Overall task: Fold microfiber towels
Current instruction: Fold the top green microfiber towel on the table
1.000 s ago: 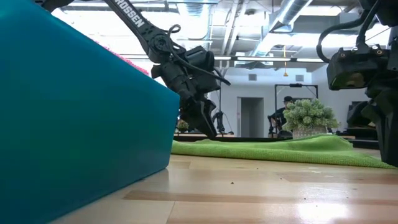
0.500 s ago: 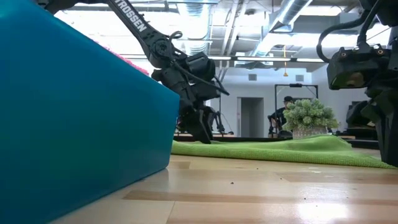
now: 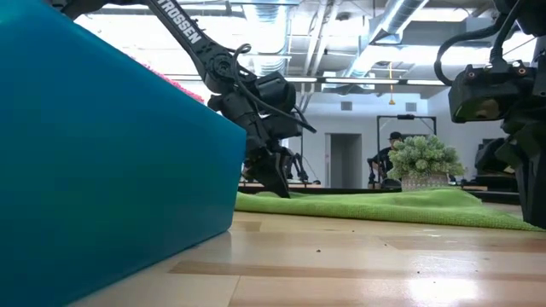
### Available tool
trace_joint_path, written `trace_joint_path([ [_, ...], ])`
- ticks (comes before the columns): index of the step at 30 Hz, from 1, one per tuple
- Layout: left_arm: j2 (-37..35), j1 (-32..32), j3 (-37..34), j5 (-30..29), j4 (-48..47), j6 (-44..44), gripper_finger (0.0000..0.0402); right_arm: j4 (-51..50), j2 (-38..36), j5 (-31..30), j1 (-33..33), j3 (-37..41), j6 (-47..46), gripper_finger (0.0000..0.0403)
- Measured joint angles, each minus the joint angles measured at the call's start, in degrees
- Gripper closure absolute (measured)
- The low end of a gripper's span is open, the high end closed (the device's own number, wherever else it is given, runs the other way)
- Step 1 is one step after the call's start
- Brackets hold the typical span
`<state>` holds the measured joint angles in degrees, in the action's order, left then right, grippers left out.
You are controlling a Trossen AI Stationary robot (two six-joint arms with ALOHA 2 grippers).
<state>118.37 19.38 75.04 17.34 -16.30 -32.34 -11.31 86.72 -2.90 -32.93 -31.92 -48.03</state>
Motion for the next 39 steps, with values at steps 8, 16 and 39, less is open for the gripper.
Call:
trace_joint_path([
  [8,0.0,0.0,4.6,-0.2,-3.9,2.5,0.0399,0.0,0.0,0.0,0.0,0.0,0.0,0.0372],
  [16,-0.1,0.1,7.6,-1.6,-8.8,2.3,0.0399,0.4,-1.4,0.0,0.0,0.1,-3.8,0.0366],
  [39,0.7,1.7,5.8,-6.8,0.3,2.3,0.0383,-6.8,-8.3,-3.2,0.0,-0.3,-6.0,0.0367],
])
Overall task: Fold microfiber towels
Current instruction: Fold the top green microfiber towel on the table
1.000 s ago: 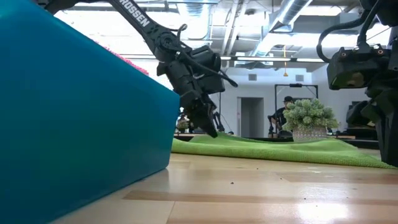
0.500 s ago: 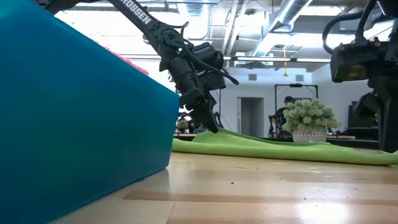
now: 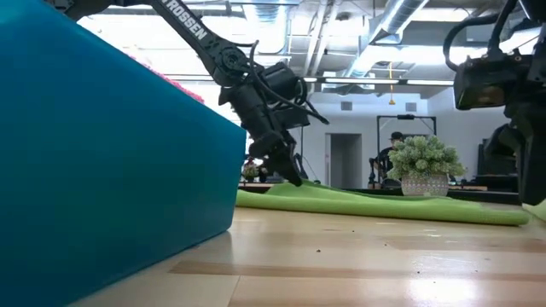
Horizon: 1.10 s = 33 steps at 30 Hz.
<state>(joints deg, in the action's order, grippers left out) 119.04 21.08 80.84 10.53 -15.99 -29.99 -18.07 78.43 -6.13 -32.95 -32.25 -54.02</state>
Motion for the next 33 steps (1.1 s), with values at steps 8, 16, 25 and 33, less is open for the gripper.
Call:
trace_joint_path([
  [8,0.0,0.7,0.0,-4.2,-1.8,1.5,0.0346,0.5,0.0,-3.4,1.6,0.0,0.0,0.0366],
  [16,0.1,0.6,0.5,-6.6,-1.4,2.0,0.0257,1.9,-0.1,-7.2,5.3,-0.1,0.0,0.0366],
  [25,-7.6,3.3,1.6,1.8,-7.8,11.9,0.0224,2.2,-0.2,-16.9,10.9,-0.2,-2.3,0.0365],
  [33,-11.2,1.6,-3.8,14.3,-7.5,16.1,0.0377,7.9,-0.2,-10.2,18.0,-0.2,4.0,0.0389],
])
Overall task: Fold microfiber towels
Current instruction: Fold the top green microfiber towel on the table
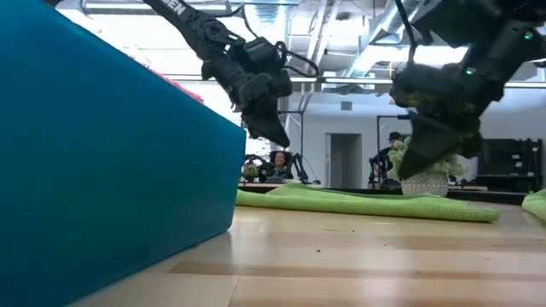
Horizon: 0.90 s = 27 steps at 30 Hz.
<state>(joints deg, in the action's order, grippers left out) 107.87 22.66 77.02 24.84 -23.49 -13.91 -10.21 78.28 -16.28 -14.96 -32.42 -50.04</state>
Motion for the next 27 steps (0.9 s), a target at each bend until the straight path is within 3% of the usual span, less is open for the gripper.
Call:
trace_joint_path([
  [3,0.0,-3.2,-2.6,2.9,0.0,0.0,0.0392,2.8,0.0,1.4,-0.8,0.0,0.4,0.0397],
  [10,-0.3,-10.5,-7.3,2.8,3.9,-1.6,0.04,3.8,1.5,0.5,-7.4,0.0,-0.9,0.0394],
  [16,0.0,-13.3,-14.2,-6.0,13.3,-0.9,0.0401,6.1,8.6,-0.1,-10.6,0.0,-6.2,0.0394],
  [22,0.0,-12.9,-18.3,-8.1,13.1,-0.1,0.0401,11.7,14.0,-1.2,-12.8,-0.2,-11.7,0.0382],
  [27,-0.4,-12.9,-21.0,-9.6,14.1,0.9,0.0401,11.6,14.4,-1.8,-13.4,-0.2,-13.4,0.0386],
])
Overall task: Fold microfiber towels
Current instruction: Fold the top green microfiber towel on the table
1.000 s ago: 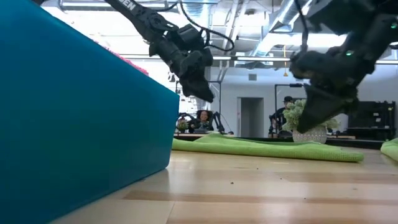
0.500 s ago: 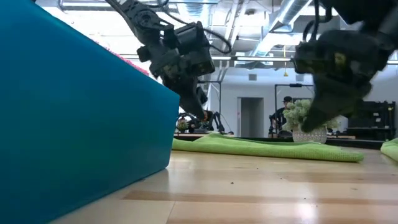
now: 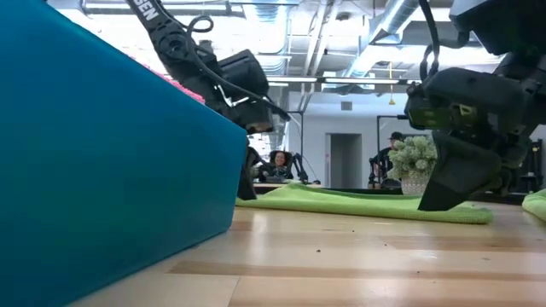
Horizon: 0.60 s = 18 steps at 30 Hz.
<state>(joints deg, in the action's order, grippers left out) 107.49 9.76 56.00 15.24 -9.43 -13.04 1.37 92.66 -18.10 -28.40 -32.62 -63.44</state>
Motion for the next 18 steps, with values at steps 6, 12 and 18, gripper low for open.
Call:
trace_joint_path([
  [6,0.0,0.3,0.0,-1.3,-0.9,3.2,0.0401,-2.0,-5.1,-2.3,0.0,0.4,0.7,0.0382],
  [12,-1.9,0.5,3.0,-2.1,-7.9,3.8,0.0401,-1.6,-9.3,-2.8,-1.8,0.4,4.3,0.0381],
  [18,-11.3,1.8,3.6,-5.8,-8.9,0.0,0.0401,-1.6,-9.6,-2.6,-3.7,0.3,5.2,0.0362],
])
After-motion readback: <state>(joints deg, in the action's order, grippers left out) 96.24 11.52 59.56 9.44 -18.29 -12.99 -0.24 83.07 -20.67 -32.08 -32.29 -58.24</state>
